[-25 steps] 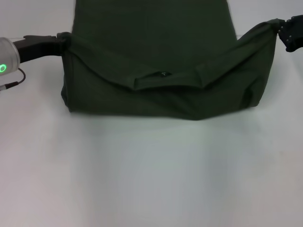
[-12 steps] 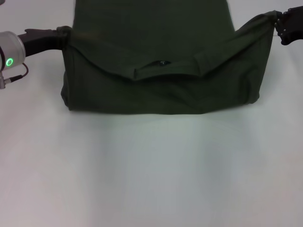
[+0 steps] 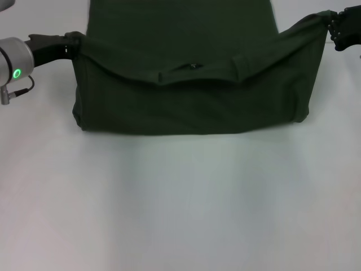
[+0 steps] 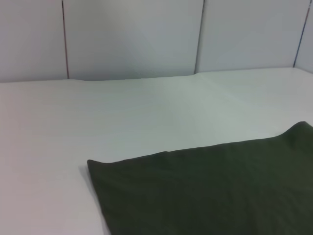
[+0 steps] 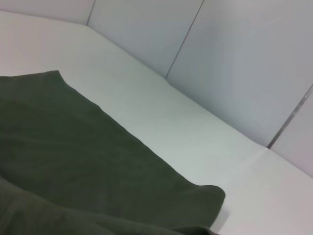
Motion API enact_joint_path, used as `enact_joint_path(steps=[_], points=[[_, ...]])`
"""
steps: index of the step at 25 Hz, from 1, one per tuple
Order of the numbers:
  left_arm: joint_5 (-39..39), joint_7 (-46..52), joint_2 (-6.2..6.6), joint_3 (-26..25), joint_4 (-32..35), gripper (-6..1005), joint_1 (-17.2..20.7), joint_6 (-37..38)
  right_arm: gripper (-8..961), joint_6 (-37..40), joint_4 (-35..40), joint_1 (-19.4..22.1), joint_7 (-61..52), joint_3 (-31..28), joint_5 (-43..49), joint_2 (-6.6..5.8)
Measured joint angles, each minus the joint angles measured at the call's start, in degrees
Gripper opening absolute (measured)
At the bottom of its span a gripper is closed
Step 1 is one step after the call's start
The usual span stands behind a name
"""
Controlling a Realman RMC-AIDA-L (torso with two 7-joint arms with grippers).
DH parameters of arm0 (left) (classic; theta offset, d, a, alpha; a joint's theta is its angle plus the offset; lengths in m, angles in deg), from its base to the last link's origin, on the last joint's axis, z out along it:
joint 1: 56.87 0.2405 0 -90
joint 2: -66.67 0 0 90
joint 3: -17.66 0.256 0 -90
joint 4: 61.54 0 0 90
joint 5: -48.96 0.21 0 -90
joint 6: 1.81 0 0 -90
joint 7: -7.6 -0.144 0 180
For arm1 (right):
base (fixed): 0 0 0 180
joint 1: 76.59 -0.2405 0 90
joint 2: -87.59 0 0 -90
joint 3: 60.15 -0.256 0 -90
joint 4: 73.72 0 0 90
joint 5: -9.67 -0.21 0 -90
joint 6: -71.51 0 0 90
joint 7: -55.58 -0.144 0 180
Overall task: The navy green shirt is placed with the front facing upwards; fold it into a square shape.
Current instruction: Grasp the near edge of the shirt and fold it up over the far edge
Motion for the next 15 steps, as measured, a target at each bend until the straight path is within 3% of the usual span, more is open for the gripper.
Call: enact_joint_path(steps=[12, 15], points=[[0.0, 0.0, -0.2, 0.8, -0.1, 46, 0.0, -2.2, 53, -0.8, -2.2, -0.4, 4.7, 0.3, -4.3, -0.17], [0.0, -0.2, -0.22, 1.0, -0.5, 88, -0.4, -2.8, 53, -1.1, -2.6, -0.6, 4.7, 0.2, -4.7, 0.08]])
